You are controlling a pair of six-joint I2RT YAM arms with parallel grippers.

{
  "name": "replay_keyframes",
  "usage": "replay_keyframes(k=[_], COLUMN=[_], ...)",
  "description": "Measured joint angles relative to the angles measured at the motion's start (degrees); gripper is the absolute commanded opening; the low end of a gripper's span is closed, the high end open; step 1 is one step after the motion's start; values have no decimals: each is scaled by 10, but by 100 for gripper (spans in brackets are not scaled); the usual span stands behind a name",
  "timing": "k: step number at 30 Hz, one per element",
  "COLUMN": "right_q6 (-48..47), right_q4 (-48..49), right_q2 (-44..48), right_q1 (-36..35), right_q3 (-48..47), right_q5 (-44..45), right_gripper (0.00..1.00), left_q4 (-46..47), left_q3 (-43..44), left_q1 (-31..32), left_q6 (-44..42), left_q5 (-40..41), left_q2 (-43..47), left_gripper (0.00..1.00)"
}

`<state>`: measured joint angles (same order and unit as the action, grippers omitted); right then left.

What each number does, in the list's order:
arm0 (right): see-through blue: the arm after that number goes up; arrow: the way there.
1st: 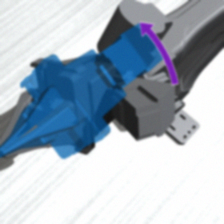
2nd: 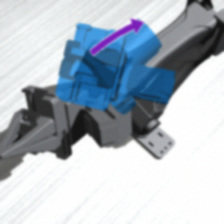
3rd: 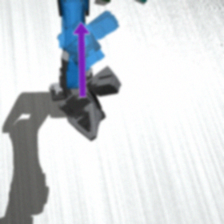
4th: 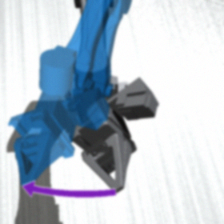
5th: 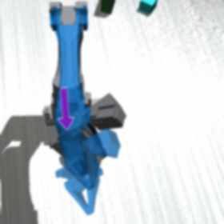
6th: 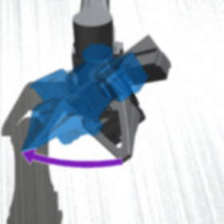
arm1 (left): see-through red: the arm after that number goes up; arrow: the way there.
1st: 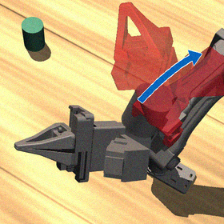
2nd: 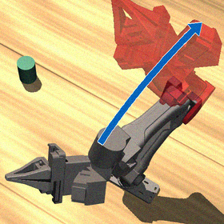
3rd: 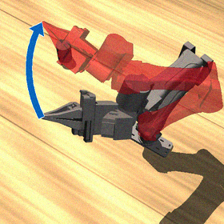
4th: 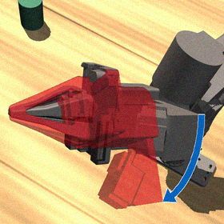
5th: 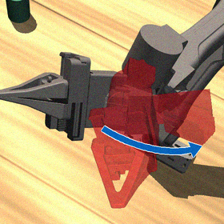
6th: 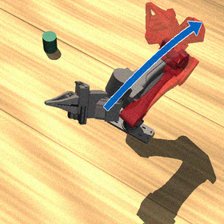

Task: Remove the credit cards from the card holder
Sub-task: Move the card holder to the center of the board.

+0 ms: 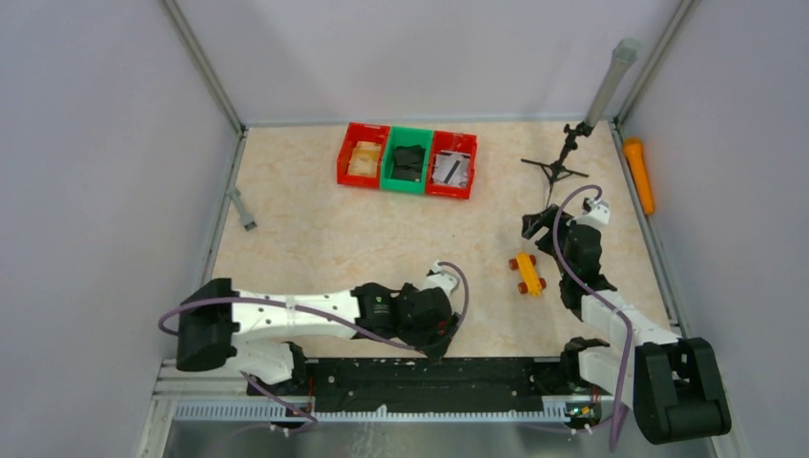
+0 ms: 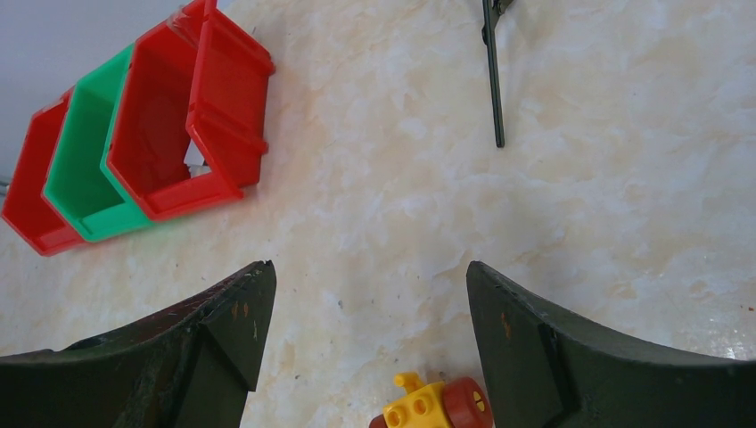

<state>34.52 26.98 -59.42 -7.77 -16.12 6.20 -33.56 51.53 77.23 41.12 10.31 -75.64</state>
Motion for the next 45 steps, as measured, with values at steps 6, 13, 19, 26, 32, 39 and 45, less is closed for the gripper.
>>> replay_keyframes(k=[6, 13, 19, 26, 32, 39, 45], right_q6=[0, 0, 0, 0, 0, 0, -7], right_q4=[0, 0, 0, 0, 0, 1, 32], right_q2=[0, 0, 0, 0, 0, -10, -41], right_q1=[0, 0, 0, 0, 0, 0, 0], right_q3=[0, 0, 0, 0, 0, 0, 0], right_q5=[0, 0, 0, 0, 0, -4, -63], right_gripper=[80, 80, 79, 79, 79, 79, 78], left_q4=[-6, -11, -24, -41, -35, 34, 157], left_q3=[24, 50, 70, 88, 102, 102, 121], left_q1=[5, 5, 5, -4, -49, -191, -336], left_q6=[10, 21, 26, 13, -26, -109, -138], left_q5=[-18, -21, -16, -10, -21, -137, -318], left_q2=[-106, -176, -201, -211, -216, -216, -244], left_gripper=[99, 98, 75, 65, 64, 65, 65])
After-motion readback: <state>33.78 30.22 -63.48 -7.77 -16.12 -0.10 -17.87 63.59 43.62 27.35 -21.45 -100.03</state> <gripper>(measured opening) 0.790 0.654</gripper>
